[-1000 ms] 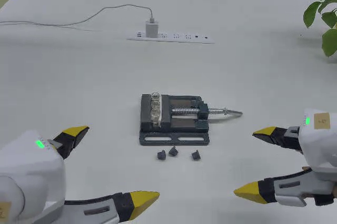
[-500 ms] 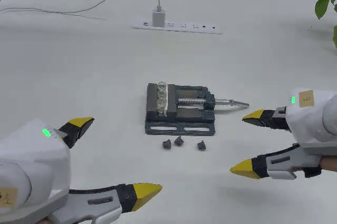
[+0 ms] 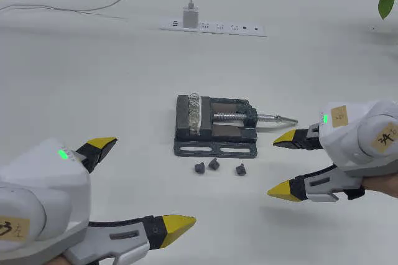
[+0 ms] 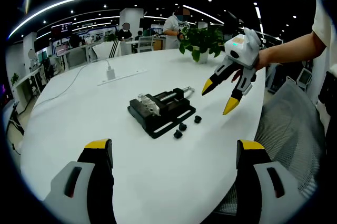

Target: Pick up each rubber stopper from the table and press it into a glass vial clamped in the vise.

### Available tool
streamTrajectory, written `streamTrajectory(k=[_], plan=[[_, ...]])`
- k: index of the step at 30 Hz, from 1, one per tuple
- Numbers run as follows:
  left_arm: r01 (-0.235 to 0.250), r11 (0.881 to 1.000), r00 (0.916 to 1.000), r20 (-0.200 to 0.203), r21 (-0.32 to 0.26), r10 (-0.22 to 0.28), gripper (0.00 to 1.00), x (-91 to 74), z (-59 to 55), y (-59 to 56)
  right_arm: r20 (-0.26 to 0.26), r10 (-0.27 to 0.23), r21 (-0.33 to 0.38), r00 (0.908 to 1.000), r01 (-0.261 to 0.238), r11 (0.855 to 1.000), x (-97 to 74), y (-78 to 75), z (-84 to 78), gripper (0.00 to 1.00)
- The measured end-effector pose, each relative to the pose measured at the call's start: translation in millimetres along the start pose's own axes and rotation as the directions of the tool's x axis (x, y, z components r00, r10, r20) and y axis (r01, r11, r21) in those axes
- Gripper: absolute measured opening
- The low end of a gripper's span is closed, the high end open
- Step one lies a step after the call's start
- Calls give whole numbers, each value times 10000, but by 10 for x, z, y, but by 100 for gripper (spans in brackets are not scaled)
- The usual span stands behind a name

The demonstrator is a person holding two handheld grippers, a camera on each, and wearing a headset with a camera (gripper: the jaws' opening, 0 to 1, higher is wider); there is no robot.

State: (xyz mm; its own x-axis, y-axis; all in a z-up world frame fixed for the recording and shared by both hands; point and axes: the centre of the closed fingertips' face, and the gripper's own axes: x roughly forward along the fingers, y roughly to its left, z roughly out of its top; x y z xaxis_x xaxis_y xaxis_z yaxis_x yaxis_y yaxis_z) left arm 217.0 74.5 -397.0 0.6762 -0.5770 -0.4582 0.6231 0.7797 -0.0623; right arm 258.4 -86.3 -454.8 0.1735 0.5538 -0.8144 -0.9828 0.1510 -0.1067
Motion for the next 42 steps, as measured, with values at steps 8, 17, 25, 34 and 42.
streamTrajectory(k=[8, 17, 25, 34, 42], plan=[[-24, 10000, 10000, -13, -75, 24, 97, -10, 3, 4, -20, 320, -526, 9995, -321, 9981, 114, -4, 58, 38], [-8, 9999, 10000, -45, -137, 7, 97, -11, -7, 4, -194, 626, -1091, 9979, -643, 9919, 213, -2, 73, 30], [33, 9998, 10000, -72, -178, -34, 96, 4, -17, -8, -278, 852, -1485, 9960, -885, 9849, 295, -2, 87, 24], [28, 9997, 10000, -93, -246, -31, 96, 10, -34, -19, -458, 1005, -1883, 9939, -1073, 9762, 366, 8, 73, 20], [-52, 9995, 9999, -118, -321, 48, 96, -1, -56, -5, -568, 1150, -2320, 9917, -1251, 9646, 416, 12, 88, 16]])
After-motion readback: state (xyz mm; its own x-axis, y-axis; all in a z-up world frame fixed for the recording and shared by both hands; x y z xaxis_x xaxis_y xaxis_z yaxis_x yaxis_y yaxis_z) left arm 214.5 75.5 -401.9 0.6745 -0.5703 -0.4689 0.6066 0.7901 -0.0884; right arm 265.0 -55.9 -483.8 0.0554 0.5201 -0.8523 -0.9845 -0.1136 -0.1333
